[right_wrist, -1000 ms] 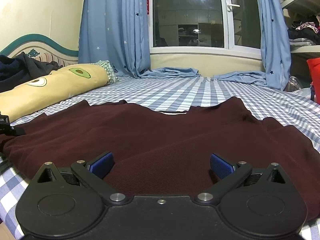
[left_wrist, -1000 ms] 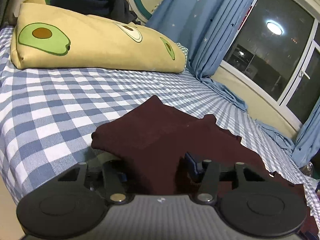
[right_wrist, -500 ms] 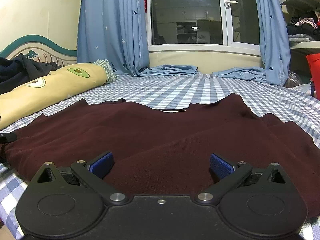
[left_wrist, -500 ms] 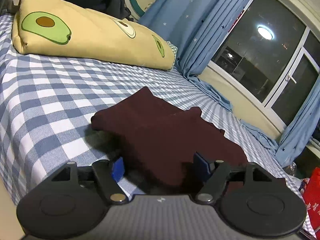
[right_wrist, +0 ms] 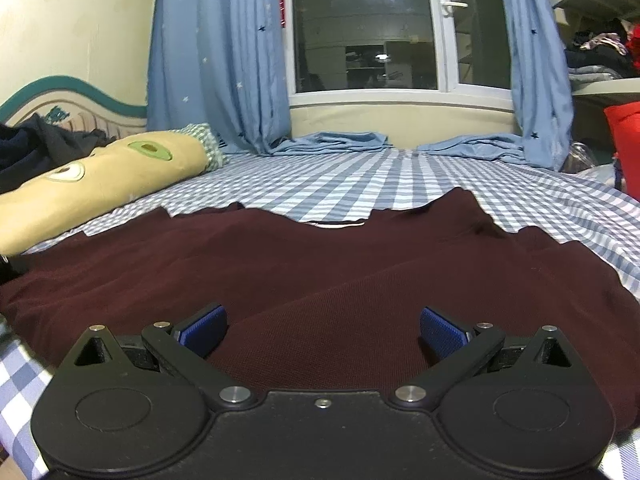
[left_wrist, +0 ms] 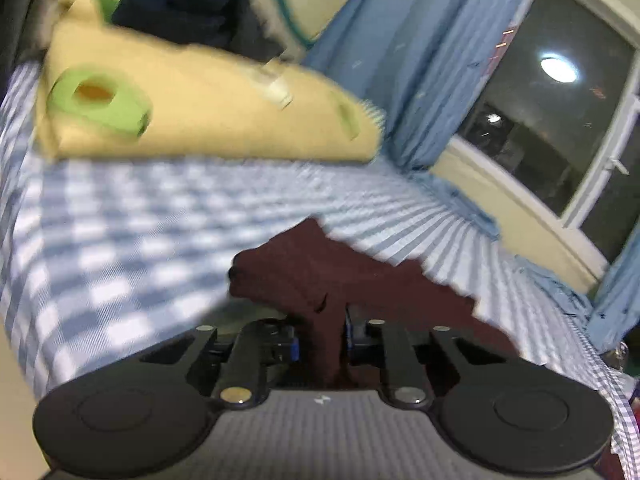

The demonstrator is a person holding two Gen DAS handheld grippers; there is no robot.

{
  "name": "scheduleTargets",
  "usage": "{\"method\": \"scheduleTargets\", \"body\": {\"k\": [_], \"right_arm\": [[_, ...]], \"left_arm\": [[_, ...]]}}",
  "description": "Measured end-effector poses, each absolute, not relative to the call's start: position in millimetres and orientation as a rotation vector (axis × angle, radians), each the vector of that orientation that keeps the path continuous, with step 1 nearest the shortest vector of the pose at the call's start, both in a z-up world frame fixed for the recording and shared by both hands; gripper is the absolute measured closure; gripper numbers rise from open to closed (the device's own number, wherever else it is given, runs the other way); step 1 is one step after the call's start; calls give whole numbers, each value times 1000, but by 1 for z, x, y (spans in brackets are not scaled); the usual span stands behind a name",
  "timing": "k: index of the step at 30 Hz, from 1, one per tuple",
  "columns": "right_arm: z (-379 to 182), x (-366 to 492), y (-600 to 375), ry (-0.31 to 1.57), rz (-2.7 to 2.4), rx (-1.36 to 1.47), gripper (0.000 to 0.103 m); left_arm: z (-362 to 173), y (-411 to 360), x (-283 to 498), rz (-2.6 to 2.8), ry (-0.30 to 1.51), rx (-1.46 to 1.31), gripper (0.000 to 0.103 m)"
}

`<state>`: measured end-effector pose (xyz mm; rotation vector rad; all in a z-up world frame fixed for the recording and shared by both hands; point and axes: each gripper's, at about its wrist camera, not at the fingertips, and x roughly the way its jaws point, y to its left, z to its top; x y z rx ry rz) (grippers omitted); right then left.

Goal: Fold small clothes

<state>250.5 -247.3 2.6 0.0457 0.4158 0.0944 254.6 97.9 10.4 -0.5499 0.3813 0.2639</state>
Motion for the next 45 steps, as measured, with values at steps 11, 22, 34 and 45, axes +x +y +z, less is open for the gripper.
{"method": "scheduleTargets", "body": {"k": [11, 22, 34, 45], "right_arm": [[14, 233, -276, 383, -31, -104, 0], [4, 203, -348, 406, -144, -134, 1], [-14, 187, -384, 409, -141, -59, 0], [5, 192, -407, 408, -72, 16, 0]], "left_arm": [[112, -26, 292, -82, 236, -284, 90], [85, -174, 307, -371, 375, -73, 92], [24, -208, 287, -431, 493, 96, 90], [32, -196, 246, -498, 444, 94, 26]]}}
